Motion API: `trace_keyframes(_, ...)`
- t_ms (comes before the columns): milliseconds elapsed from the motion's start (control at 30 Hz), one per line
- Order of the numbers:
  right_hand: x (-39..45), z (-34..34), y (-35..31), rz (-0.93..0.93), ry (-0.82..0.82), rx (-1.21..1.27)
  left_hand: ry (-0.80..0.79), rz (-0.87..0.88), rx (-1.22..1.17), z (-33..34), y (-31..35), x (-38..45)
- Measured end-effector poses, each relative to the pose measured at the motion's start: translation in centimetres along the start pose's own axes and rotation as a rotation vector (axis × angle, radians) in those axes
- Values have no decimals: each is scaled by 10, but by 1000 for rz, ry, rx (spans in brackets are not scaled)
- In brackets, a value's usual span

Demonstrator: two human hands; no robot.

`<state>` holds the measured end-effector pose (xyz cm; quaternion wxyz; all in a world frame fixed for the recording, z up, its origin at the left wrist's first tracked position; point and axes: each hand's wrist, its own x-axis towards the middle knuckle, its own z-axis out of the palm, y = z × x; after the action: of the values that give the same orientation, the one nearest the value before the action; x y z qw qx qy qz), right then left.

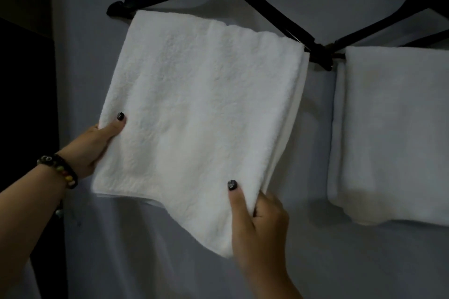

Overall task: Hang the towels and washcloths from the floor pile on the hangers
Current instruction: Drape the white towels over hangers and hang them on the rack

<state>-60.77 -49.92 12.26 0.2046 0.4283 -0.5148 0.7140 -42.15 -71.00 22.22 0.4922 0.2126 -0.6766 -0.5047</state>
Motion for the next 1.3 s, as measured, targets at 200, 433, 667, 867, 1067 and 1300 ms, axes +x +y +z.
trace_keyframes(200, -18, 9, -17, -112, 29, -71, -33, -34, -93, -5, 5, 2)
trace_keyframes(433, -33, 23, -34, -287, 32, -671, 137, -22, 78, 2, 0, 8)
trace_keyframes(667, -28, 36, -53, -368, 85, -623, 413, 172, 522, 19, 0, 4)
trace_keyframes(867, -22, 16, 24, 45, -36, 67, 500, 305, 893, 4, -3, -2)
trace_keyframes(1067, -24, 16, 36, 191, -152, 277, 452, 195, 712, 3, 0, -7)
trace_keyframes(1300, 3, 8, 44, 239, -266, 214, 341, 133, 574, 1, 5, -16)
